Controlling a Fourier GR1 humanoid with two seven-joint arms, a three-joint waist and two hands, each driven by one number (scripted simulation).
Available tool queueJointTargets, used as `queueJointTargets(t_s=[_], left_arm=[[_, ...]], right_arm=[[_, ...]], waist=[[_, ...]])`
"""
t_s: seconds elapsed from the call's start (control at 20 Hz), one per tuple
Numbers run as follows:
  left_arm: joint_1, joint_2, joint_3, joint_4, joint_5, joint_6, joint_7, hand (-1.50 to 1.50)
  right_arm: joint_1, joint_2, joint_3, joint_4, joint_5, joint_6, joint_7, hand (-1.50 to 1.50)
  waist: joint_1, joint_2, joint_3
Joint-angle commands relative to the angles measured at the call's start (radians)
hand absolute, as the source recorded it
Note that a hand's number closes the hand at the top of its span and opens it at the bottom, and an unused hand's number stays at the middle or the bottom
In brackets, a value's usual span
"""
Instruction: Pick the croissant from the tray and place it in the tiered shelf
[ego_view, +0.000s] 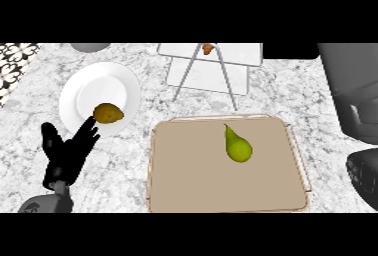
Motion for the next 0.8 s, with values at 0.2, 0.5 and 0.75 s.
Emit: queueJointTargets(t_s=[0.2, 0.5, 0.75], left_arm=[[0.051, 0.012, 0.019, 0.008, 0.014, -0.023, -0.03, 0.0], [0.035, 0.001, 0.025, -0.01, -0.001, 0.02, -0.011, 0.0], [0.008, 0.002, 0.029, 0.022, 0.009, 0.001, -0.019, 0.0]], right_arm=[[0.103, -0.165, -0.055, -0.131, 0.001, -0.066, 0.075, -1.5], [0.274, -0.218, -0.061, -0.421, -0.088, 0.113, 0.185, -1.5], [0.379, -0.283, -0.067, -0.639, -0.151, 0.232, 0.277, -1.5]], waist=[[-0.025, -0.007, 0.0], [-0.054, -0.017, 0.001], [-0.03, -0.008, 0.0]])
